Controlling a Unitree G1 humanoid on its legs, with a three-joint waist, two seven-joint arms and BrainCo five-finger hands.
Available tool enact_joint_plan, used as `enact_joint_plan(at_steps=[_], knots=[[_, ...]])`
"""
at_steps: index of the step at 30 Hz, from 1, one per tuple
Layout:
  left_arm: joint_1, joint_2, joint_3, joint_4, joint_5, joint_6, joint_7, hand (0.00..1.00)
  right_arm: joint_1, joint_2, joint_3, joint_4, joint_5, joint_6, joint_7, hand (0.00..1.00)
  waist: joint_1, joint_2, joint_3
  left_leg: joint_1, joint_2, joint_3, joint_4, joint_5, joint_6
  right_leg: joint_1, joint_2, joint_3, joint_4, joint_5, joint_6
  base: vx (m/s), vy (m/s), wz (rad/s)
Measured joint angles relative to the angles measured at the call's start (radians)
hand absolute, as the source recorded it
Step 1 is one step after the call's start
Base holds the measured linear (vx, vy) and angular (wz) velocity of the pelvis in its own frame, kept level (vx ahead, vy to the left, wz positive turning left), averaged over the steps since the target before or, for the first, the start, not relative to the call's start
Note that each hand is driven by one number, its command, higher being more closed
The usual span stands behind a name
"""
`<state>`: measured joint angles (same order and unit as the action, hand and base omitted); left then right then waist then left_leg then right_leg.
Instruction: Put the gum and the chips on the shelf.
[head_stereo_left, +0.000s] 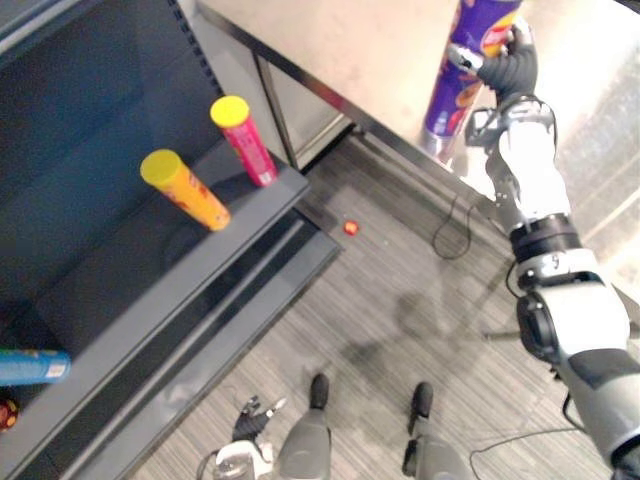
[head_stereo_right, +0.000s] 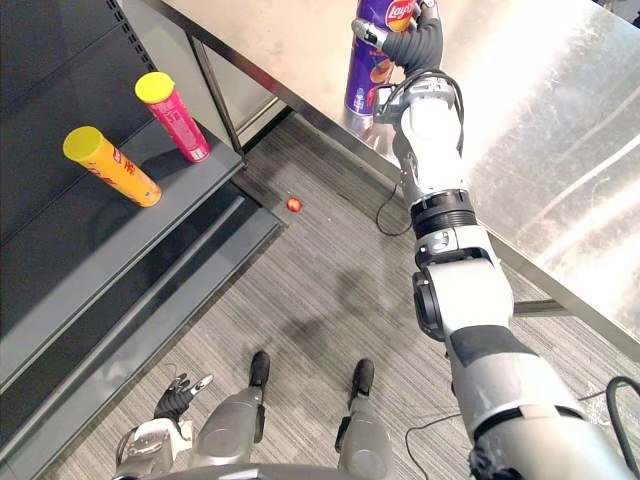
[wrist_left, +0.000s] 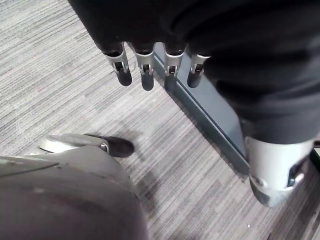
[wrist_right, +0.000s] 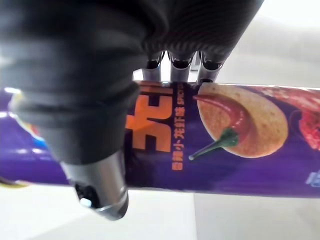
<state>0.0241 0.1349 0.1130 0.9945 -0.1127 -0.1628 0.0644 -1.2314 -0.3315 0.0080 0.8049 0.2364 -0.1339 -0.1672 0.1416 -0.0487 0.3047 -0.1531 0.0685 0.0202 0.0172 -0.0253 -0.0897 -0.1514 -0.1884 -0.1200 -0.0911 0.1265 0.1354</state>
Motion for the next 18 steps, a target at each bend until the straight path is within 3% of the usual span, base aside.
enact_joint_plan(at_steps=[7,11,14,18], knots=[[0.004,-0.004,0.014,-0.008,0.008,0.014,0.006,0.00,0.168,0.001,-0.021,-0.291,0.003,0.004,-0.025,1.00,-0.003,-0.004,-0.002,0.034,0.001,0.024,-0.008,0.000,0.000,0.022,0.000,0.020,-0.014,0.014,0.001,0.00,-0.004,-0.09],[0.025,-0.004,0.039,-0.005,0.019,0.022,0.006,0.00,0.308,0.022,-0.052,-0.520,0.020,-0.012,-0.024,1.00,-0.037,-0.024,-0.018,0.054,0.007,0.035,-0.016,0.000,0.000,0.031,0.002,0.031,-0.014,0.014,0.001,-0.03,-0.008,-0.09],[0.043,0.005,0.052,0.002,0.024,0.035,0.004,0.00,0.470,0.073,-0.049,-0.664,0.029,-0.026,-0.002,1.00,-0.053,-0.047,-0.049,0.073,0.013,0.055,-0.025,-0.001,-0.001,0.032,0.010,0.050,-0.014,0.014,0.001,-0.04,-0.017,-0.20],[0.045,0.009,0.053,0.027,0.056,0.042,0.001,0.00,0.677,0.083,-0.037,-0.783,0.031,-0.038,0.045,1.00,-0.060,-0.050,-0.094,0.079,0.014,0.056,-0.025,-0.001,-0.001,0.037,0.013,0.051,-0.014,0.014,0.001,-0.04,-0.009,-0.06]])
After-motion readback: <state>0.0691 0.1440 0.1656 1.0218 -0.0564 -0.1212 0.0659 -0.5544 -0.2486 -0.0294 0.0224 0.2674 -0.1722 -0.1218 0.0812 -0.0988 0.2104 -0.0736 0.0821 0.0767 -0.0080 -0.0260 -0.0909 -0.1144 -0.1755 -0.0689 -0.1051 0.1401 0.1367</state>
